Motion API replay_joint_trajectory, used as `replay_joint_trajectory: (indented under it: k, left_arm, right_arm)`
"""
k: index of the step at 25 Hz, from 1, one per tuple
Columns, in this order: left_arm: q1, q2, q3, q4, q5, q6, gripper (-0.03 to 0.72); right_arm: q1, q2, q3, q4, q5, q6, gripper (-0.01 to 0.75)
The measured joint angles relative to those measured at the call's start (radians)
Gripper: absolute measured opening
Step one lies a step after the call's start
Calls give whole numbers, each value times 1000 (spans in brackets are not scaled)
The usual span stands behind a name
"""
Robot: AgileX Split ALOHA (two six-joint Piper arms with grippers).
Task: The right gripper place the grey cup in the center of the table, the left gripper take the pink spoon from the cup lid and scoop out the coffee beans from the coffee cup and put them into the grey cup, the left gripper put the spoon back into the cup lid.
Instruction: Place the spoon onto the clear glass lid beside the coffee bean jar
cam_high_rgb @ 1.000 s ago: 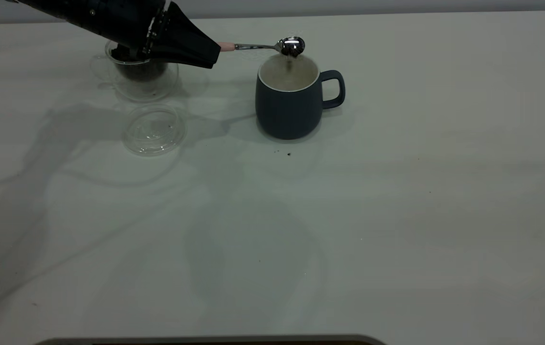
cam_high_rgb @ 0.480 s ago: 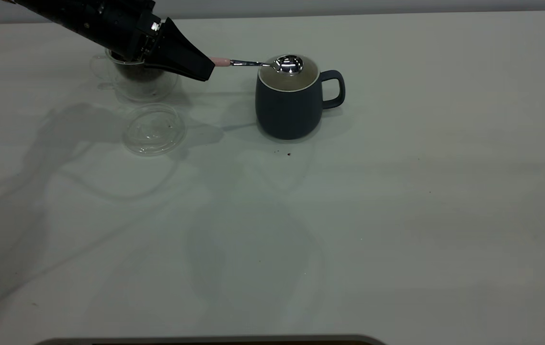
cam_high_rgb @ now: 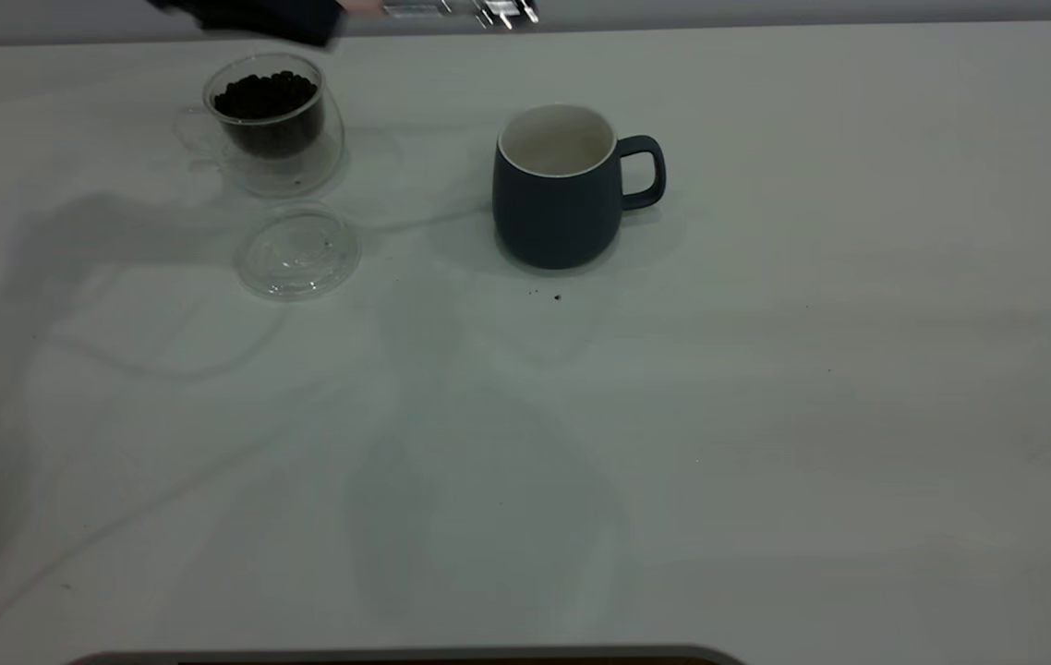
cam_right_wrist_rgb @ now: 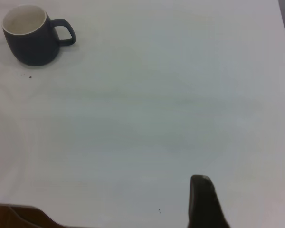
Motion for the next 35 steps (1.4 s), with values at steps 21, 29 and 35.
replay_joint_trajectory:
  k: [21, 29, 35]
  left_arm:
    - [262, 34, 0, 335, 16, -332, 123]
    - [262, 150, 0, 330, 14, -354, 123]
    - [262, 221, -2, 241, 12, -354, 123]
  right_arm:
    - [0, 0, 0, 0, 0, 0, 482]
    - [0, 0, 0, 0, 0, 0, 482]
    - [0, 0, 0, 0, 0, 0, 482]
